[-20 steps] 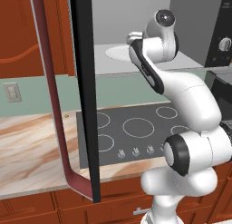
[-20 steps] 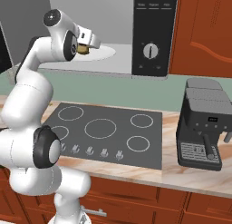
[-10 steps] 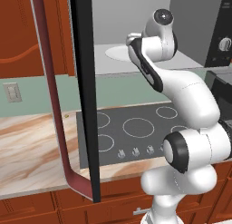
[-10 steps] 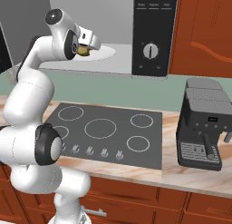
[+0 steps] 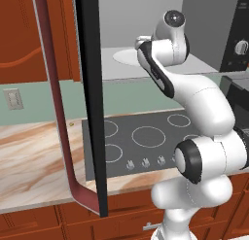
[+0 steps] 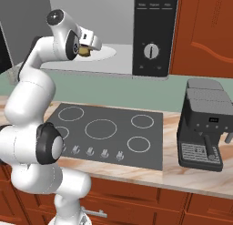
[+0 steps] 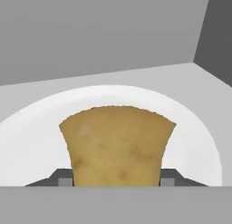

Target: Place the sponge inside the microwave to prepare for sanitizing.

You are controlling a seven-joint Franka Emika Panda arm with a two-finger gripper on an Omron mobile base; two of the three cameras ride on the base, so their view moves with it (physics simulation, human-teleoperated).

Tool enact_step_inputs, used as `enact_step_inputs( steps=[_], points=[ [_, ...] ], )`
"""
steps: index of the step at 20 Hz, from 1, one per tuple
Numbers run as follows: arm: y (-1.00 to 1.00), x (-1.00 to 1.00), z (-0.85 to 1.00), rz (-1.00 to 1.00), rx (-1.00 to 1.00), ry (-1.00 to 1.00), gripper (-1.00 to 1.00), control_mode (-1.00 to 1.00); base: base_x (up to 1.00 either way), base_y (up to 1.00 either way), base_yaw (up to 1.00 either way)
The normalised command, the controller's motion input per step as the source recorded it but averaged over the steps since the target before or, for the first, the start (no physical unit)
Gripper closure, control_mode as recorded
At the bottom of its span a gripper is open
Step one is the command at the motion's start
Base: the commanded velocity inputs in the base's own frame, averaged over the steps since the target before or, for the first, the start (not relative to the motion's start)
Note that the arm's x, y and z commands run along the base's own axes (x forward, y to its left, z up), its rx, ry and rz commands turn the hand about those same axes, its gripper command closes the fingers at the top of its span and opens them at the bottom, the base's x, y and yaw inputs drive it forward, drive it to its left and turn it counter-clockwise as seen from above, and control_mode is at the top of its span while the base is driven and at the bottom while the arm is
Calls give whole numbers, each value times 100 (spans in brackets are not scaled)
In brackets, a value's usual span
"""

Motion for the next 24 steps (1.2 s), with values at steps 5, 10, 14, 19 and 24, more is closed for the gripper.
enact_step_inputs(
  steps=[5,10,14,19,24],
  points=[
    [0,0,-11,0,1,0,100,-100,0,0,0],
    [0,0,-11,0,1,0,100,-100,0,0,0],
    [0,1,-12,0,2,0,-100,-100,0,0,0],
    [1,17,-2,0,0,0,-100,-100,0,0,0],
    [0,27,0,0,0,0,-100,-100,0,0,0]
  ],
)
